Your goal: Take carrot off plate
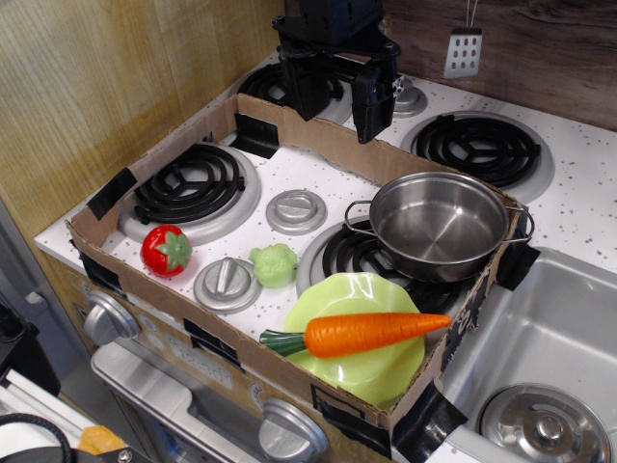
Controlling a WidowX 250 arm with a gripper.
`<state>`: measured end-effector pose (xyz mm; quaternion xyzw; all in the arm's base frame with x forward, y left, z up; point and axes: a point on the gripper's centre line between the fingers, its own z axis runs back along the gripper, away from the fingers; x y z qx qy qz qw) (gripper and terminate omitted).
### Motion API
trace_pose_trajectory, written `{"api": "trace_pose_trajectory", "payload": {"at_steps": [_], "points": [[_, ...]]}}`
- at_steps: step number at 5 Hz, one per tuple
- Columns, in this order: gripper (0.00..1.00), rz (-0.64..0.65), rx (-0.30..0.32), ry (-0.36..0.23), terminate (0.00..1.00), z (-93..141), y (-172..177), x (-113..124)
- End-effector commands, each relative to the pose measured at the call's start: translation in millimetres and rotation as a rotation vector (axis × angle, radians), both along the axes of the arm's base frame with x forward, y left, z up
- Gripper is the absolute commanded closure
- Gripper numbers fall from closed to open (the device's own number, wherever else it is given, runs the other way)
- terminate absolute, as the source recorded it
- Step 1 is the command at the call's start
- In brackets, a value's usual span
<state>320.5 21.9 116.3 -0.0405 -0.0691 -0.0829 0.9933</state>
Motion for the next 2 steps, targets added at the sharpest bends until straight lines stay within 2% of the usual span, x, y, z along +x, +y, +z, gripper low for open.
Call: {"api": "trace_pose_trajectory", "payload": {"at_steps": [1,2], "points": [[0.00,0.000,0.000,0.000,0.00,0,0,0],[0.00,-0.110,0.026,-0.019,0.00,13,-10,-3]]}}
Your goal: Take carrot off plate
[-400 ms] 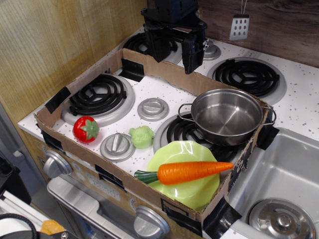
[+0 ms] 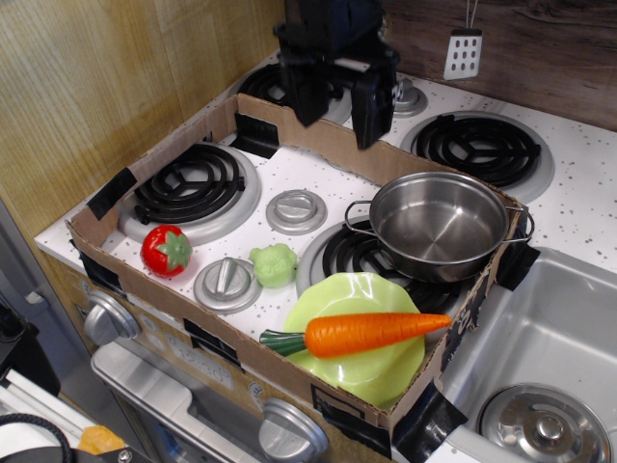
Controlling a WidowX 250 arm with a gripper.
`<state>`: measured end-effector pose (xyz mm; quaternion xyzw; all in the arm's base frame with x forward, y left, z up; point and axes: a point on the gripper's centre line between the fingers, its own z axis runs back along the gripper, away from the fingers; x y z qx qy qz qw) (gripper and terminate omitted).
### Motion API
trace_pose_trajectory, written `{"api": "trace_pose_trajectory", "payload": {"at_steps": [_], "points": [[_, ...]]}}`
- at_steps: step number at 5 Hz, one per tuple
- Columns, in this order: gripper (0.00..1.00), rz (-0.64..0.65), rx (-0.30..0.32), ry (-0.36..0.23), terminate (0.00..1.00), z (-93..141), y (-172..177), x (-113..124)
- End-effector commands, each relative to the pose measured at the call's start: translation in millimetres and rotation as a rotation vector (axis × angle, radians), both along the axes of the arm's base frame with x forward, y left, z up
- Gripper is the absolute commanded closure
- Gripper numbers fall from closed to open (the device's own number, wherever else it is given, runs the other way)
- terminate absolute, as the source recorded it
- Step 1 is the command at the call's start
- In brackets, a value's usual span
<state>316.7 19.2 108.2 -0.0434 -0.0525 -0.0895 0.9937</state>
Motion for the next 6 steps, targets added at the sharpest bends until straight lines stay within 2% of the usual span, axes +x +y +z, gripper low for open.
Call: {"api": "trace_pose_trajectory", "payload": {"at_steps": [1,2,3,4,5,6], "points": [[0.00,-0.162,0.041,-0.113,0.00,34,-26,-12],[0.00,-0.305,0.123,-0.205,0.00,32,-50,-39],[0.00,-0.444,0.059,-0.209,0.00,19,-62,-61],[0.00,-0.570,0.006,-0.188,0.00,-3,-66,-72],[0.00,-0.609,0.033,-0.195,0.00,-30,-68,-82],[0.00,-0.574,0.046,-0.196,0.00,-48,-71,-93]]}}
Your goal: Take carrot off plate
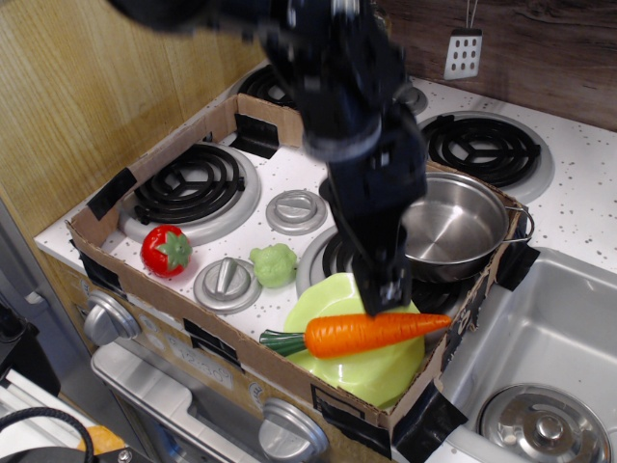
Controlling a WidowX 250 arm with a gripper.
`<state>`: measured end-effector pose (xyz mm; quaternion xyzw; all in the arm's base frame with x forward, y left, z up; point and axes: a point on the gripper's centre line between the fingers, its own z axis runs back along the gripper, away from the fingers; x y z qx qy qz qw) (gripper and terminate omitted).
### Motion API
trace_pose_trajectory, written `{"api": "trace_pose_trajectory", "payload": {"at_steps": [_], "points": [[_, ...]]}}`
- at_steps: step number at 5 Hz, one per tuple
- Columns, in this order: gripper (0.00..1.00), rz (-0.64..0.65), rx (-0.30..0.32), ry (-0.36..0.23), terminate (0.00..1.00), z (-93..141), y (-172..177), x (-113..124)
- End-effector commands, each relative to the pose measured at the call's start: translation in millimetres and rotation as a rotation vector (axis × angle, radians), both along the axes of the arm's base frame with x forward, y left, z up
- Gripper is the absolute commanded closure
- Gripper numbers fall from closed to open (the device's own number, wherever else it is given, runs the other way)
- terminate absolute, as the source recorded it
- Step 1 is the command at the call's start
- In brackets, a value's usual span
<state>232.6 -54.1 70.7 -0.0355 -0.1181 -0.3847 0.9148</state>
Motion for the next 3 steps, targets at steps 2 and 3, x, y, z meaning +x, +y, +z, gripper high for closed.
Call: {"api": "trace_pose_trajectory", "payload": {"at_steps": [2,3], "points": [[0.00,0.029,0.034,-0.096,0.00,-31,9,-11],[0.00,0.039,0.074,-0.150,0.00,-36,12,-9]]}}
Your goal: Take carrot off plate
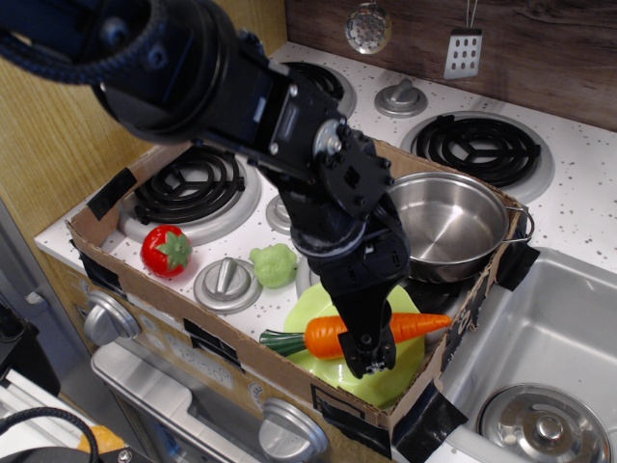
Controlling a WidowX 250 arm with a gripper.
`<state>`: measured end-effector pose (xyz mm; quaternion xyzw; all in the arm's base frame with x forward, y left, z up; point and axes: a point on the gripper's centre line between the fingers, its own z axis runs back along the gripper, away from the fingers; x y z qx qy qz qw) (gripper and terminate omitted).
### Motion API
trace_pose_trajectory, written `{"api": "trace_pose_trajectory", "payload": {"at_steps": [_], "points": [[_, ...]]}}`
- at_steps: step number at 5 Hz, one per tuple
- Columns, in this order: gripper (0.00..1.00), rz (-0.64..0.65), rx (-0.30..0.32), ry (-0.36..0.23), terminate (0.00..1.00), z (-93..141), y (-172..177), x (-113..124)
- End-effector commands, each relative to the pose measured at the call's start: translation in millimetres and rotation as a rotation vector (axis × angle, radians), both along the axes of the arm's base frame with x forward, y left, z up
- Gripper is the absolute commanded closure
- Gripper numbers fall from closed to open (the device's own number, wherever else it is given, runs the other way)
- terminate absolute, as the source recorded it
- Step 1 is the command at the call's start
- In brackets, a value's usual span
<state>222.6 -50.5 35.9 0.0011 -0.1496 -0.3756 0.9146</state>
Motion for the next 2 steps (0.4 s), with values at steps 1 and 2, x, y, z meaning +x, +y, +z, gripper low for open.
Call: {"api": "trace_pose_trajectory", "payload": {"at_steps": [1,2], "points": [[0.00,0.004,0.034,-0.076,0.00,-6.0,13.3,1.1],[0.00,0.025,0.031,-0.078,0.00,-8.5,14.3,1.0]]}}
